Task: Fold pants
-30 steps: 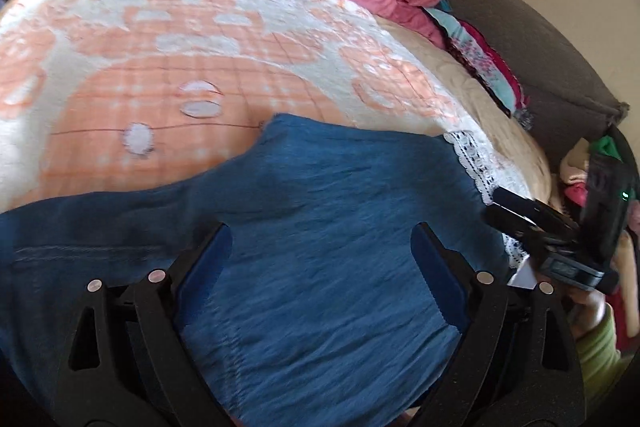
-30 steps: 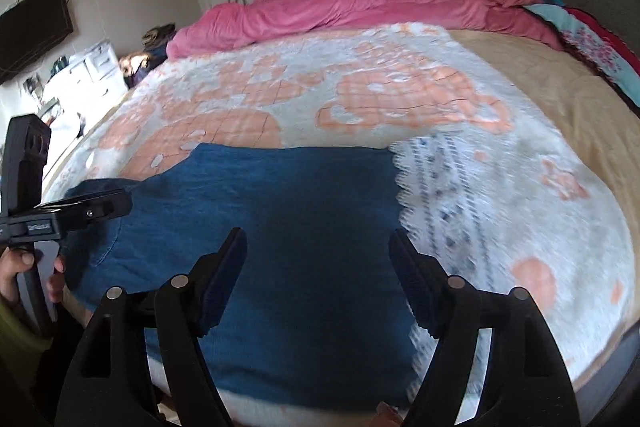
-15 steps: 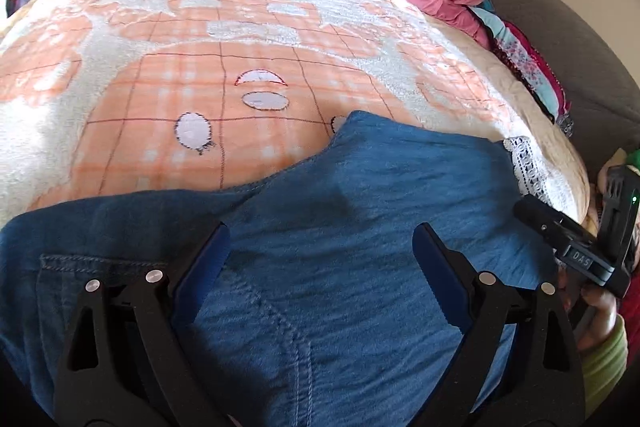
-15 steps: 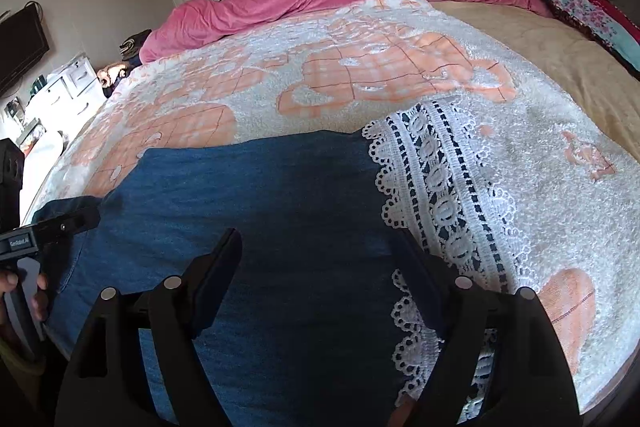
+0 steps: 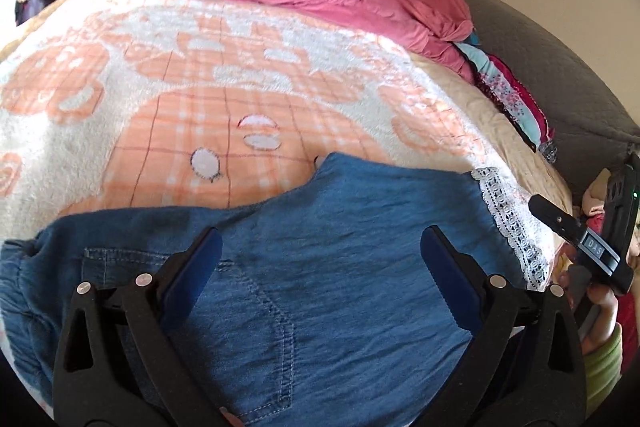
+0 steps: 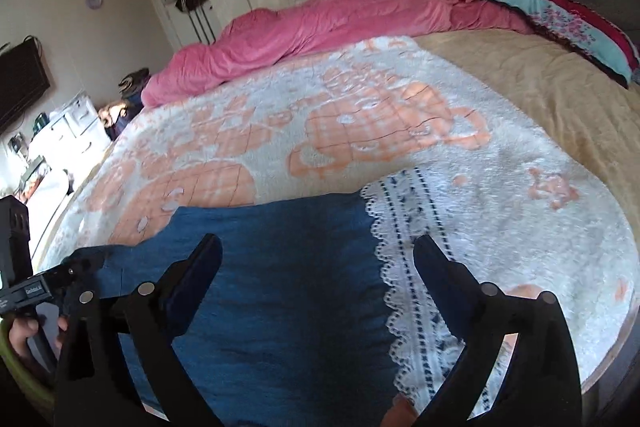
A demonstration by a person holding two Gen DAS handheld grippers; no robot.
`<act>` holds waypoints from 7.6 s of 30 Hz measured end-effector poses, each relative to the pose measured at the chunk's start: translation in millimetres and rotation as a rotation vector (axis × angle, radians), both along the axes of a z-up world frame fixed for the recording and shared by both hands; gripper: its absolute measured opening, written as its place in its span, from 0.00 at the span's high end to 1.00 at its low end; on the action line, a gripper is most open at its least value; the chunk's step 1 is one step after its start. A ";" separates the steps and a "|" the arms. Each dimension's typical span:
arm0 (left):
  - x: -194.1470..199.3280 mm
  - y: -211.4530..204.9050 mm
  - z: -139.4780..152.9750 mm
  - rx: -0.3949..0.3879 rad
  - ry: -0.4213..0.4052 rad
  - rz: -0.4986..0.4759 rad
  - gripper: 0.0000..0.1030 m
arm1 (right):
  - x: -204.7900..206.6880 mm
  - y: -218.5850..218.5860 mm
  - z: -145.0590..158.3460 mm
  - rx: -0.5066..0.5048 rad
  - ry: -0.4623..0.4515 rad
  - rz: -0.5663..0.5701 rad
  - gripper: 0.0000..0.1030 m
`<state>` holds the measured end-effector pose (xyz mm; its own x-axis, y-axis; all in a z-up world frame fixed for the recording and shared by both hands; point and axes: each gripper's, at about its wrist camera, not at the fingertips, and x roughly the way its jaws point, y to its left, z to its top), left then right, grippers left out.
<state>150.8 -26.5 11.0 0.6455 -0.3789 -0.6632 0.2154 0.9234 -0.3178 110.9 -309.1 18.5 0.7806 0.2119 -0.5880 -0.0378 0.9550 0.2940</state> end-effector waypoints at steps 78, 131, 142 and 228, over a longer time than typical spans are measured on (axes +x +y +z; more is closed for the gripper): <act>138.8 -282.0 -53.1 0.169 0.228 -0.706 0.43 | -69.8 -68.0 -71.7 0.326 0.111 -0.151 0.53; 102.3 28.9 -22.5 -0.466 0.303 -0.239 0.34 | -32.9 175.4 -44.4 -0.290 0.009 0.446 0.69; 101.9 -1.7 -37.1 -0.403 0.399 -0.265 0.46 | -79.9 220.8 -52.1 -0.595 -0.155 0.526 0.59; -94.1 -20.4 -40.8 0.024 0.202 -0.088 0.86 | -48.2 106.6 -59.0 -0.248 0.151 0.291 0.30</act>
